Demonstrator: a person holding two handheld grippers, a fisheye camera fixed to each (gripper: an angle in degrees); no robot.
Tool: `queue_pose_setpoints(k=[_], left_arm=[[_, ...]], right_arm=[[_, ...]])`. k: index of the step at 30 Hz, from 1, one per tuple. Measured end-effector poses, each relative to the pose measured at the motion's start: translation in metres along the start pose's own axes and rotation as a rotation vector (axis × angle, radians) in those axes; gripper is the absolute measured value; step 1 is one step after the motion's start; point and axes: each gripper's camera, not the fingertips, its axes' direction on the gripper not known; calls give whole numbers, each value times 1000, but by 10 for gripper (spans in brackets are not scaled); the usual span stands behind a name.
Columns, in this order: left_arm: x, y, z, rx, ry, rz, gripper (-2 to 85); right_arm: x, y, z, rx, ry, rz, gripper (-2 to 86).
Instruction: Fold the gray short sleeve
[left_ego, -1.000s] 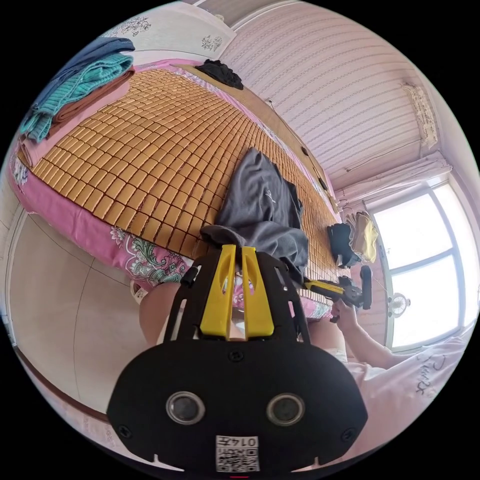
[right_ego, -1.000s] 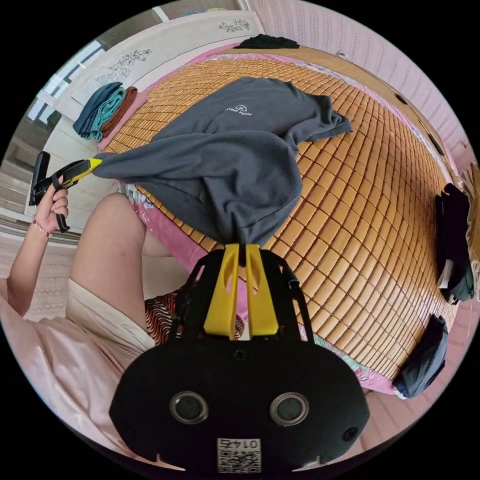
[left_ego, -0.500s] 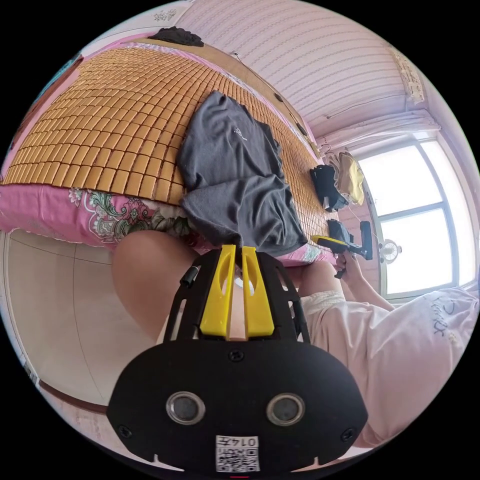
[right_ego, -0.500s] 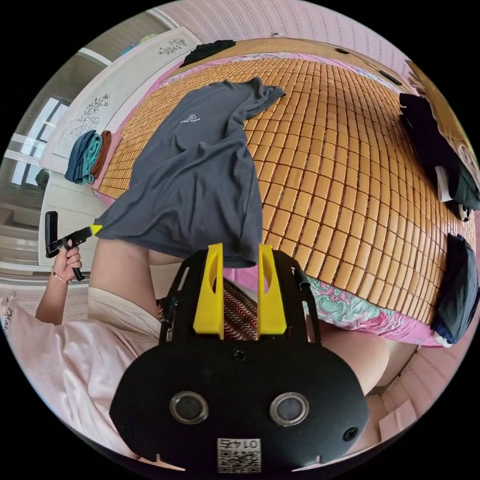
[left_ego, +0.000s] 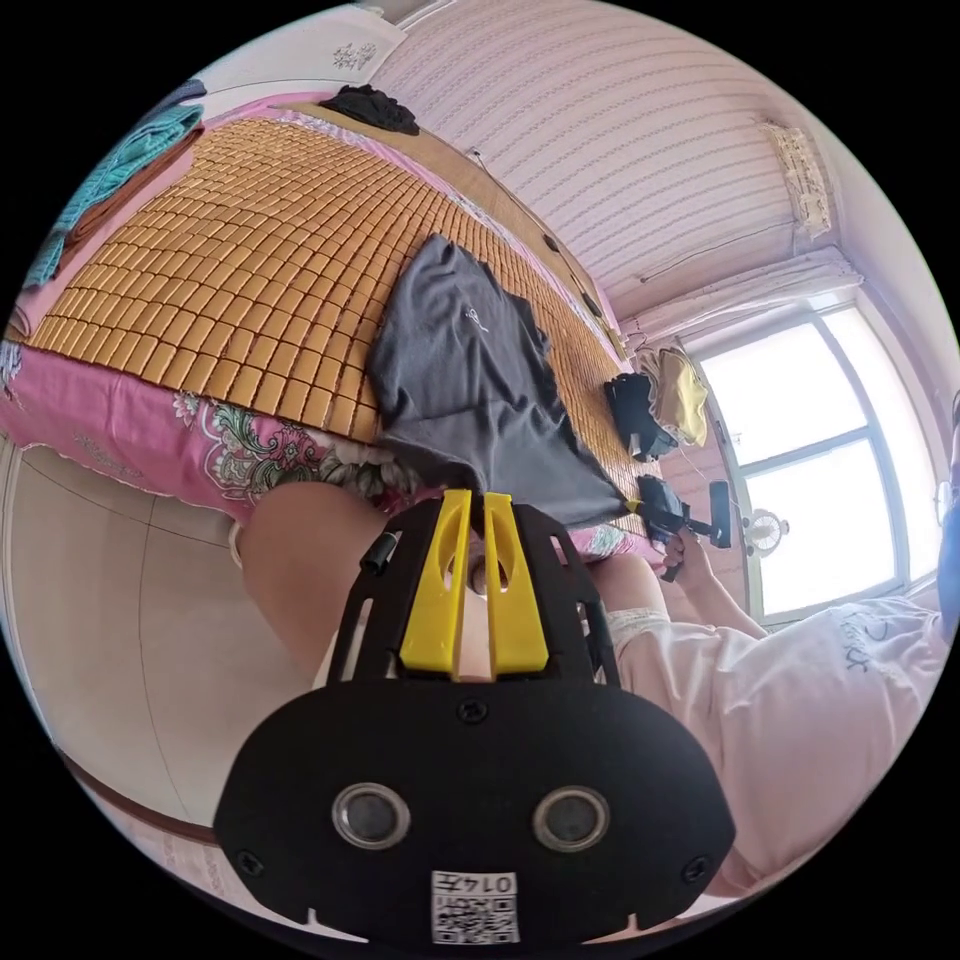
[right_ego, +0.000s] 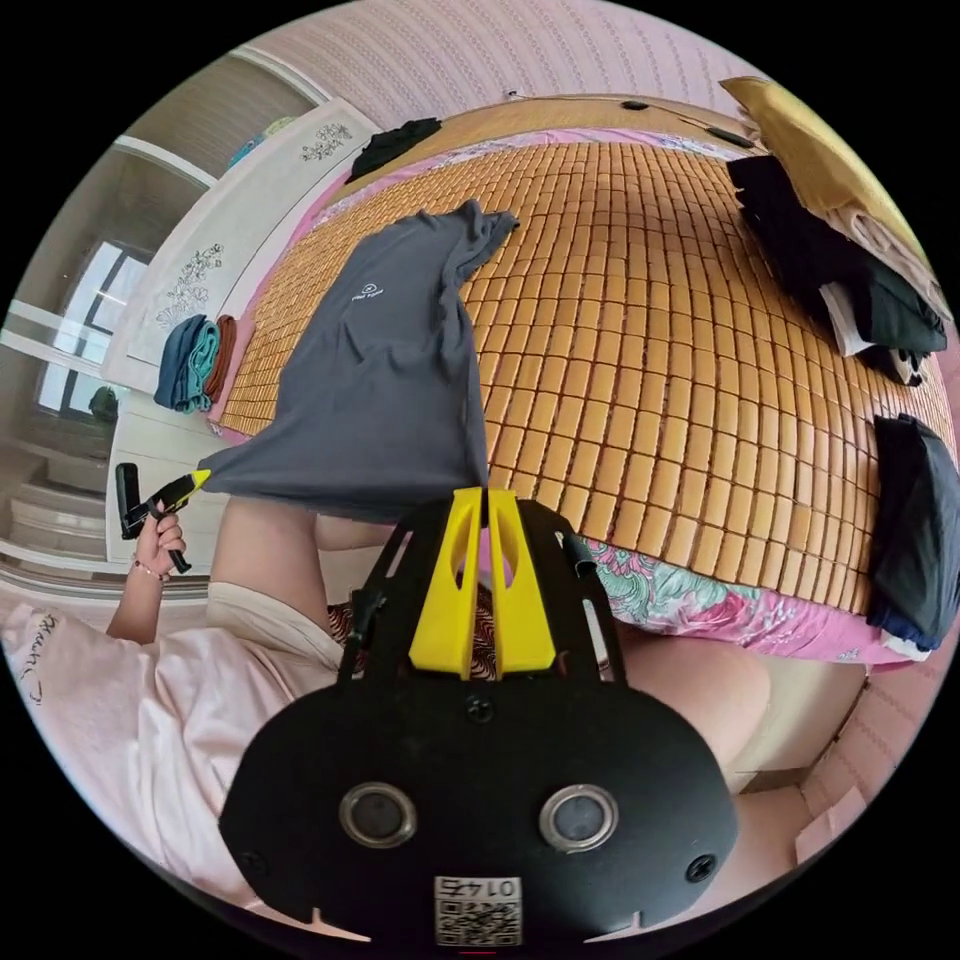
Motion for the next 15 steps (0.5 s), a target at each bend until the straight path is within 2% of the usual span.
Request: queue_pose_setpoints(k=[2,3,6,8,11,15], left_arm=[[10,7,-6,1,10,14,-7],[13,9,-8,5,15,20,-7],[29,17,-35,101,35,46,-8],[51,19,-73,230,105,81,-9],[98,17,-130,410,190,225,-9],[169,18,-200,595,205,444,-9]], right_arm=[[11,11,-12,1,-29,23,5],[20,19,-22,26,-109,50,4],[40,42,-65,213,-392,109,3],[41,50,-102,342,-490,88,3],[23,53,-177,533,-583,-56,3],[-19,65,-294,764,-639,-319,3]])
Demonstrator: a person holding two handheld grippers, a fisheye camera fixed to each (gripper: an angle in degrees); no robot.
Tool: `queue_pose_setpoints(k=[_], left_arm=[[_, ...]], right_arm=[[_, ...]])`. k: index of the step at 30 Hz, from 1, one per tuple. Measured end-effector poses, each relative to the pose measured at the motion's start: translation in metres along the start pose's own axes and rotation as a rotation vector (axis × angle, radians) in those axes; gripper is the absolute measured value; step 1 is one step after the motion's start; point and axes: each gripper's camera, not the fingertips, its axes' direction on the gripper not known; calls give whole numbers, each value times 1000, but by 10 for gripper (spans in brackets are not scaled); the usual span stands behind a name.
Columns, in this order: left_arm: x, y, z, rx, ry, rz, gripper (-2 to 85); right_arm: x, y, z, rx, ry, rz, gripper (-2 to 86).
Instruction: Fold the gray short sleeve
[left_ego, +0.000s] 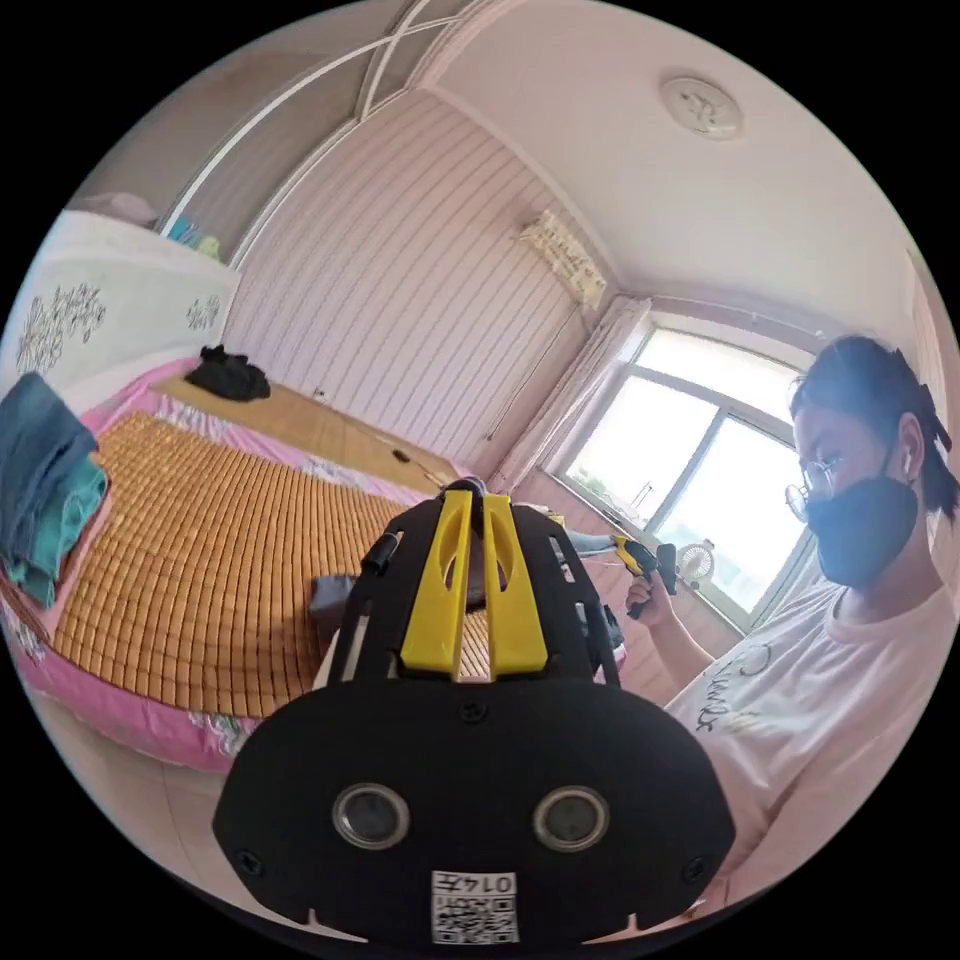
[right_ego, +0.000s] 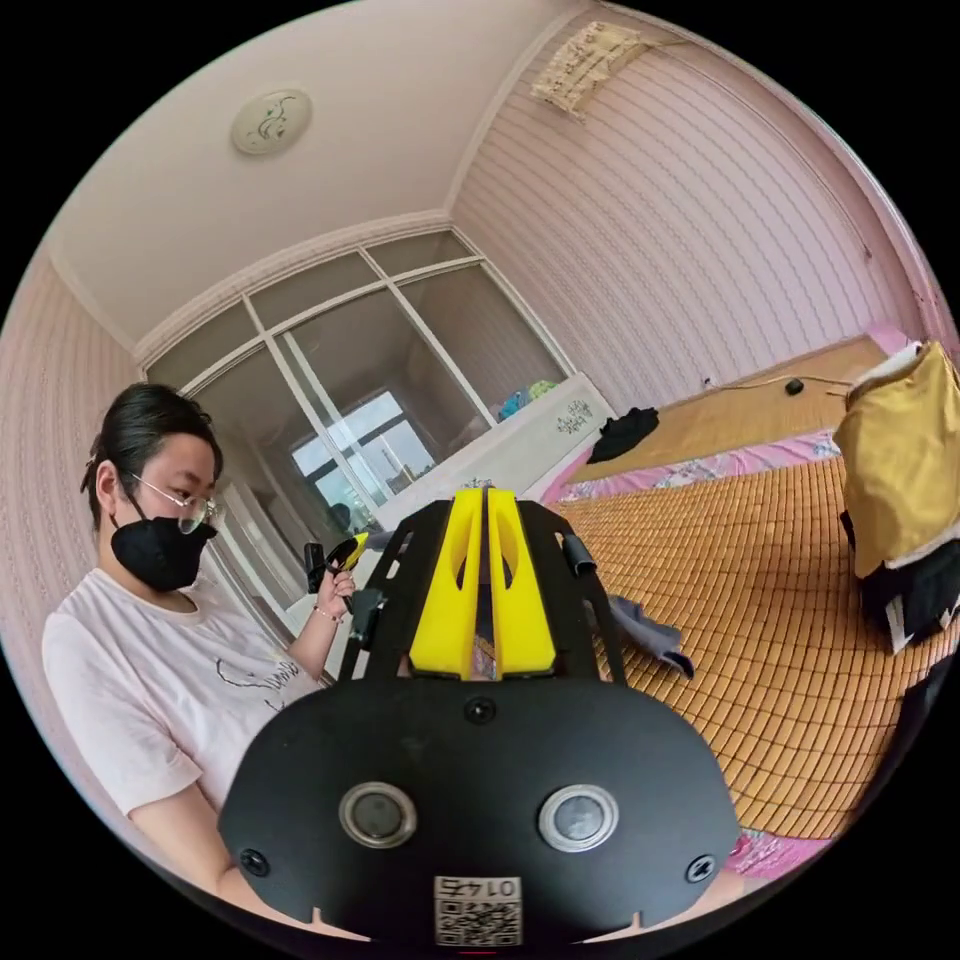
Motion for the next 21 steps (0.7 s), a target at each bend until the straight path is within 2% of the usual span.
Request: queue_pose_setpoints(k=[5,8,11,15,18,21], left_arm=[[79,-86,-41,204,54,252,-9],[85,-126,-25,199,41,256,-9],[58,-156,33,68,-85,197,-9],[-10,-173,132,-141,-225,36,-9],[-33,-195,177,-178,-299,-1,-9],[-25,-225,180,-62,-285,33,-9]], right_arm=[[-96,-80,-45,111,-19,-270,2],[-115,-122,-39,81,77,-327,2],[-75,-154,3,-56,207,-251,2],[35,-173,94,-252,370,-23,2],[74,-197,124,-179,343,93,2],[60,-233,125,-12,311,21,2]])
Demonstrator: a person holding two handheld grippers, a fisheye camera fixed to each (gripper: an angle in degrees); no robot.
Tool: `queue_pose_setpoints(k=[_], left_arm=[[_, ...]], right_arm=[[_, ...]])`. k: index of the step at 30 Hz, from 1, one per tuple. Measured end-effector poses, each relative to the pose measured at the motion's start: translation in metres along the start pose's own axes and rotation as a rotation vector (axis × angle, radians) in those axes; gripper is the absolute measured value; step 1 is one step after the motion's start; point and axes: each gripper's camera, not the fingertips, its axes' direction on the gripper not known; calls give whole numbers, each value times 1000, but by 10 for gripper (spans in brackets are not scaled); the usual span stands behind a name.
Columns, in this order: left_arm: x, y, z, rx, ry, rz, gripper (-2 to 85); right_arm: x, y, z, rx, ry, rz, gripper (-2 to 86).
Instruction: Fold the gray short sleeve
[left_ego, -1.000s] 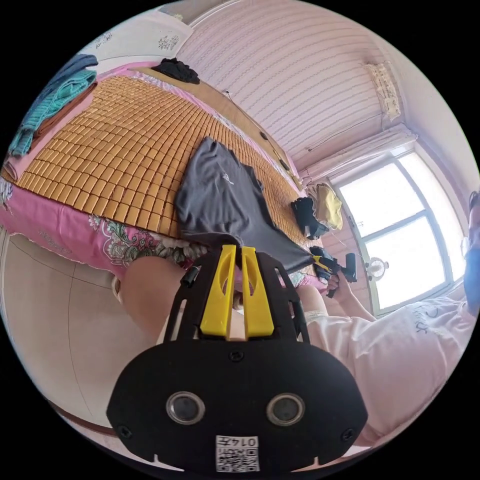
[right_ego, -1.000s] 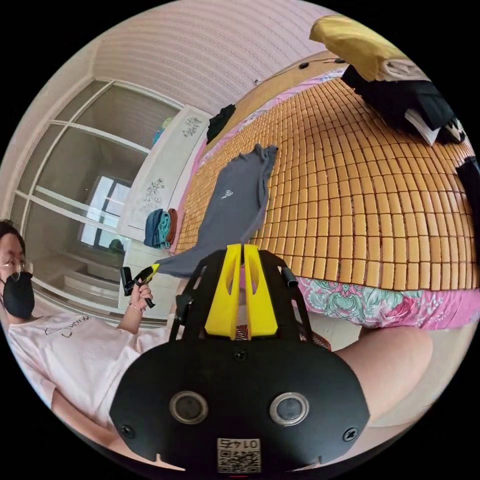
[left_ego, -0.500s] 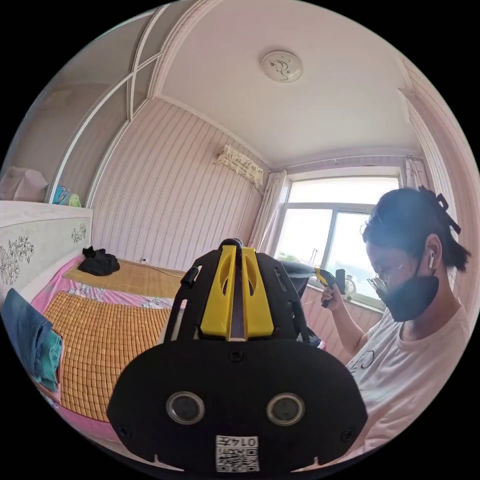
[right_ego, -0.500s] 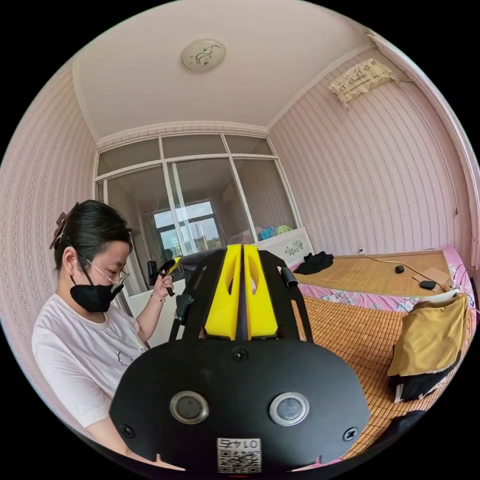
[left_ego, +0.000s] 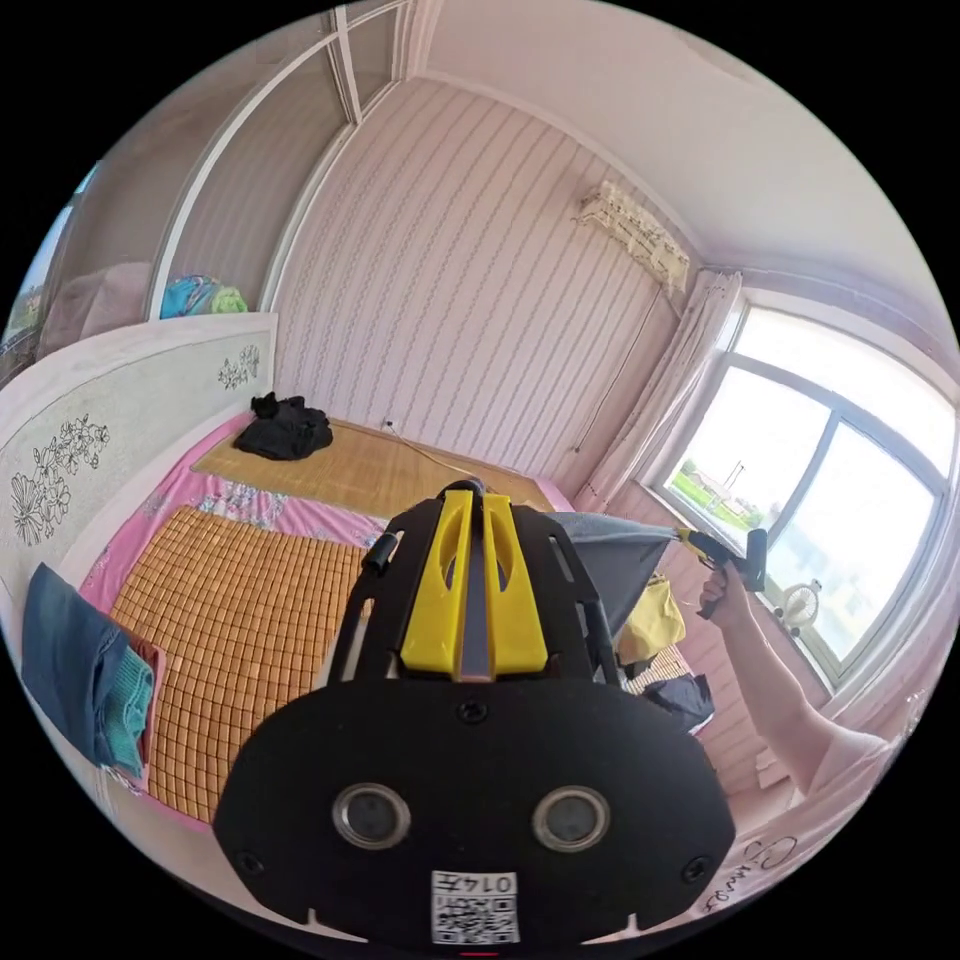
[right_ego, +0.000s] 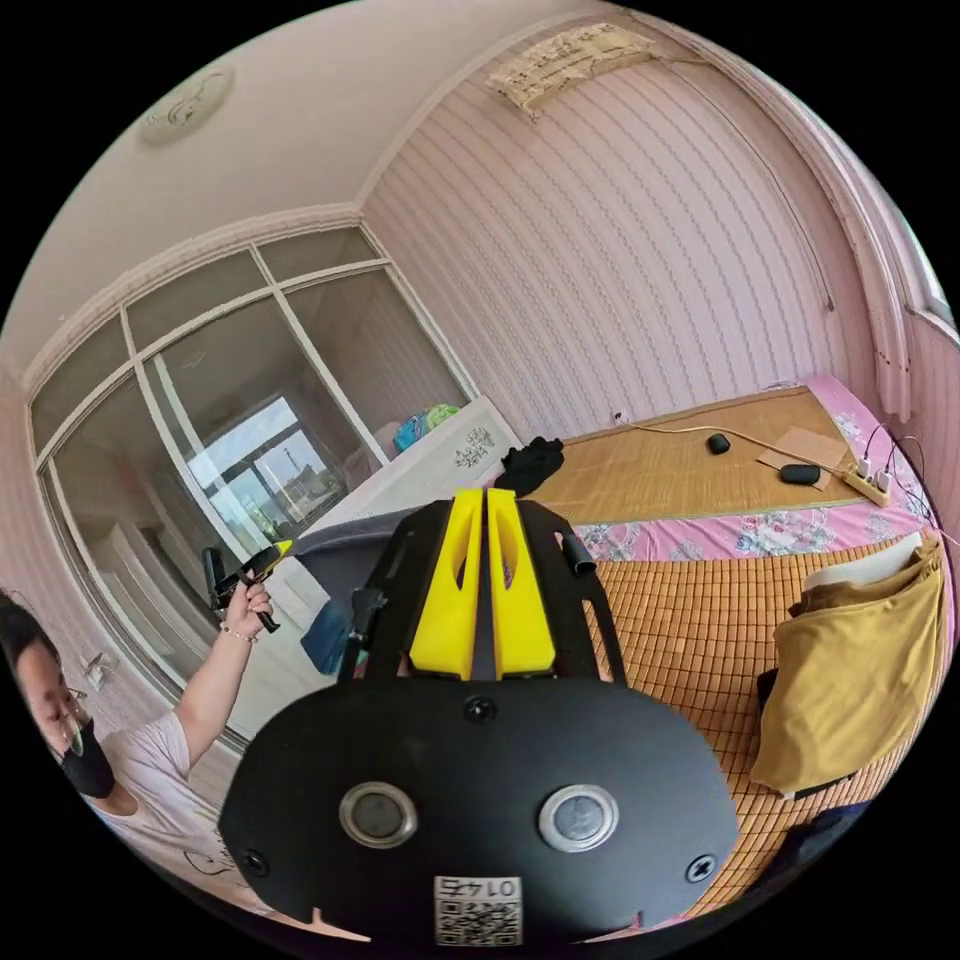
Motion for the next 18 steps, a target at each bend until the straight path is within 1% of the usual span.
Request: queue_pose_setpoints(k=[1,3,6,8,12,14,16,18], left_arm=[[1,-7,-3,43,24,5,-9],[0,-10,0,52,36,25,-9],[-14,10,27,-38,20,45,-9],[-39,46,58,-118,-4,25,-9],[-93,116,114,-279,11,-92,-9],[-127,168,148,-378,3,-157,-9],[-148,206,168,-448,0,-189,-9],[-166,243,185,-521,-23,-203,-9]], right_arm=[[-8,-8,-4,55,-20,-34,2],[-15,-10,-2,76,-27,-86,2],[-15,18,19,-2,16,-163,3],[-3,51,36,-58,77,-173,3],[52,152,88,-251,167,-58,3],[79,201,111,-333,208,16,3],[112,263,141,-454,219,132,3],[132,303,159,-530,241,207,3]])
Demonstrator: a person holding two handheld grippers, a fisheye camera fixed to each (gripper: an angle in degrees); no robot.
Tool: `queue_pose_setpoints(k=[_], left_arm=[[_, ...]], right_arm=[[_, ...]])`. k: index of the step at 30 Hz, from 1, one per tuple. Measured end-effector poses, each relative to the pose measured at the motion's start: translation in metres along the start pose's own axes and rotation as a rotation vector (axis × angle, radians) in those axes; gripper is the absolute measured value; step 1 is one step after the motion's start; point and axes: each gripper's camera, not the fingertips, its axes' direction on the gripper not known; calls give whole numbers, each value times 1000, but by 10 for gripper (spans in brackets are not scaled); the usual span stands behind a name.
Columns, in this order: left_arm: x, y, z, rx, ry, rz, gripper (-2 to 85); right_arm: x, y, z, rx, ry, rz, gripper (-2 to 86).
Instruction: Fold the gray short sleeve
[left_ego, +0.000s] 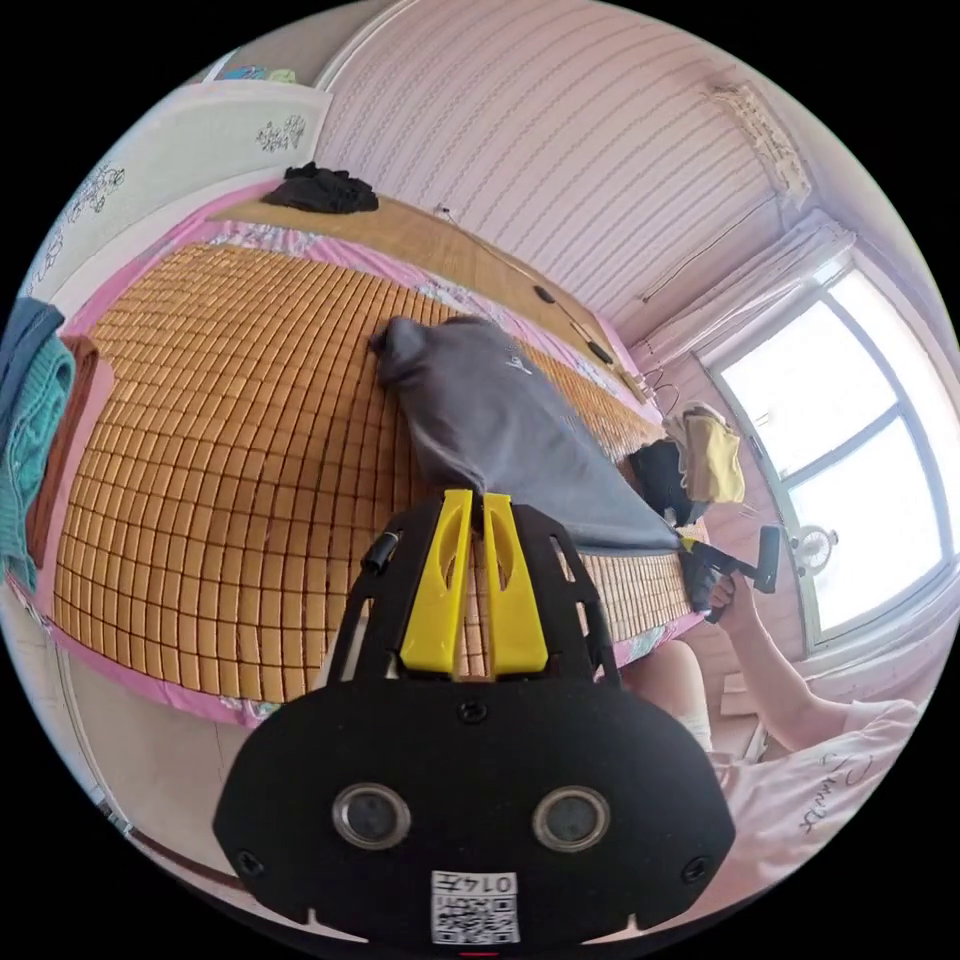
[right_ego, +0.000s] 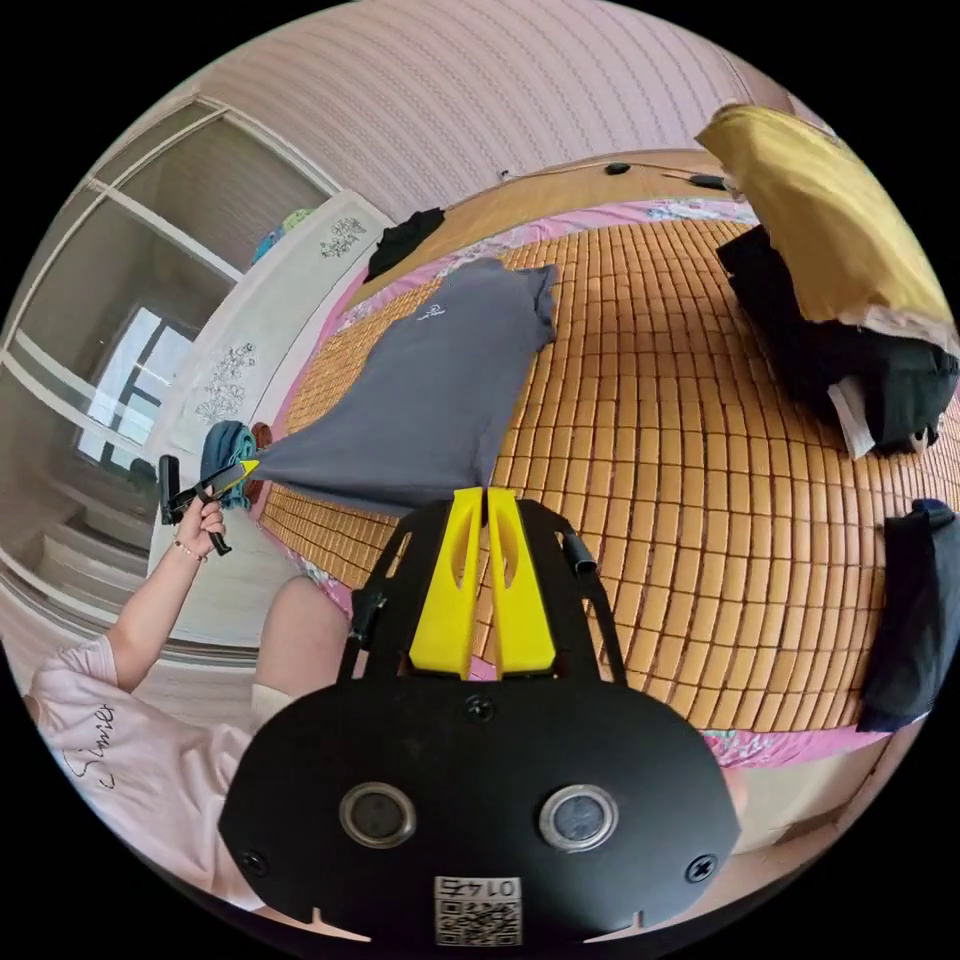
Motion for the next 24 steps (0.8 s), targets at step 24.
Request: queue_pose_setpoints(k=[24], left_arm=[[-140,87,127,-470,-48,49,66]], right_arm=[[25,75,168,-464,148,-33,-3]])
